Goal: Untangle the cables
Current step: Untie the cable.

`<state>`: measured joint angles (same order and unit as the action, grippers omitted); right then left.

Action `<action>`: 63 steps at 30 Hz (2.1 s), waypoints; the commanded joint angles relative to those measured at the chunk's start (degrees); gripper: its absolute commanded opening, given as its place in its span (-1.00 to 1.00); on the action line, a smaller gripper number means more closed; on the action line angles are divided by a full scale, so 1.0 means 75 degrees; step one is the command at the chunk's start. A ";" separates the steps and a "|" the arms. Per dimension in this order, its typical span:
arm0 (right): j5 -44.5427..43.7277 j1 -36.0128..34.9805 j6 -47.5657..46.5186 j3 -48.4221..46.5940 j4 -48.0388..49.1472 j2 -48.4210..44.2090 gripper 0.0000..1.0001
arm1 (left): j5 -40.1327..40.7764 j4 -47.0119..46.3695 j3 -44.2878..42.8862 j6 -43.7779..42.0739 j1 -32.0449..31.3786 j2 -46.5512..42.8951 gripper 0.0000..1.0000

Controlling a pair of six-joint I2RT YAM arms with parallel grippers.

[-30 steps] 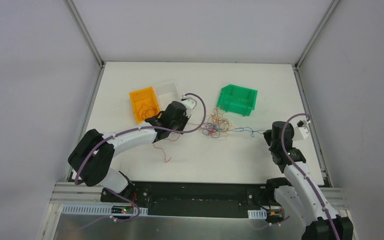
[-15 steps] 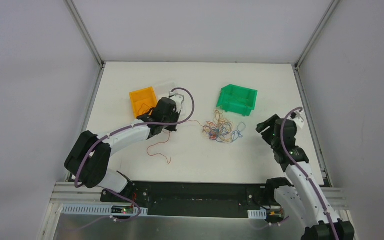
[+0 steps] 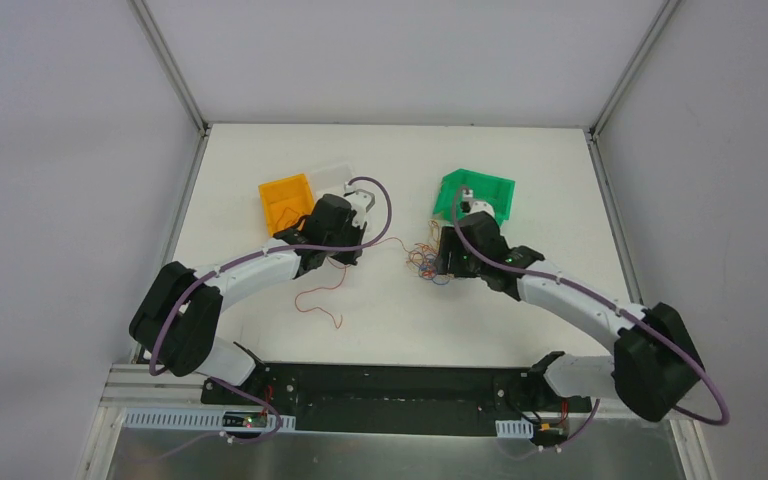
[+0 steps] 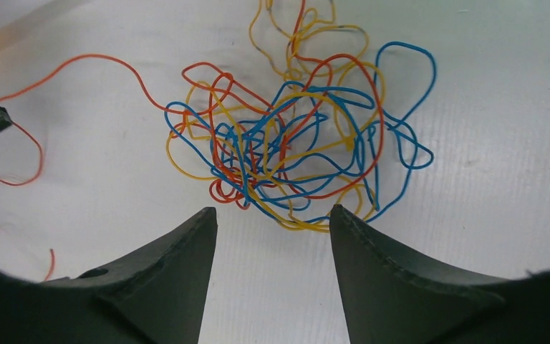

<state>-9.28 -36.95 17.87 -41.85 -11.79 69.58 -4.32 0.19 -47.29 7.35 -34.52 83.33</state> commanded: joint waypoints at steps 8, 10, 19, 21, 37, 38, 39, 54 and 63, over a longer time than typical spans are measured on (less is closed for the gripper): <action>-0.2499 -0.1324 -0.0365 -0.2089 -0.0740 0.2987 0.25 | -0.0047 -0.0212 -0.0004 -0.0170 -0.0026 -0.0319 -1.00; -0.3260 -0.1322 -0.0087 -0.2376 -0.1156 0.3555 0.25 | 0.0210 -0.0212 0.0038 -0.0151 -0.0029 -0.0366 -1.00; -0.4499 0.0234 0.2270 -0.2242 -0.2898 0.4183 0.15 | 0.2625 -0.0410 0.0663 0.0490 0.0024 -0.1215 -1.00; -0.4282 0.0674 0.2540 -0.1606 -0.2479 0.3390 0.16 | 0.2948 -0.0451 0.0820 0.0668 0.0108 -0.1407 -1.00; -0.2757 0.2782 0.2743 0.0230 -0.1507 -0.0139 0.21 | 0.5764 -0.0545 0.1811 0.1794 0.0451 -0.3174 -1.00; -0.2754 0.2833 0.2723 0.0219 -0.1524 -0.0145 0.21 | 0.5998 -0.0475 0.1815 0.1840 0.0451 -0.3234 -1.00; -0.2783 0.2926 0.2794 0.0197 -0.1599 -0.0139 0.21 | 0.6266 -0.0415 0.1816 0.1884 0.0454 -0.3328 -1.00; -0.1956 0.5351 0.4566 0.0970 -0.2017 -0.0616 -0.02 | 0.6255 0.1521 0.1801 0.3982 0.2125 -0.5047 -1.00; 0.0961 0.5815 0.3143 0.1770 -0.0160 -0.1657 -0.05 | 0.3665 0.0892 0.2014 0.3870 0.2728 -0.5179 -1.00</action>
<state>-16.25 6.79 48.34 -28.69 -21.10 58.24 37.47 12.34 -32.29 38.54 -14.15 43.48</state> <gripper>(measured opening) 0.444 0.009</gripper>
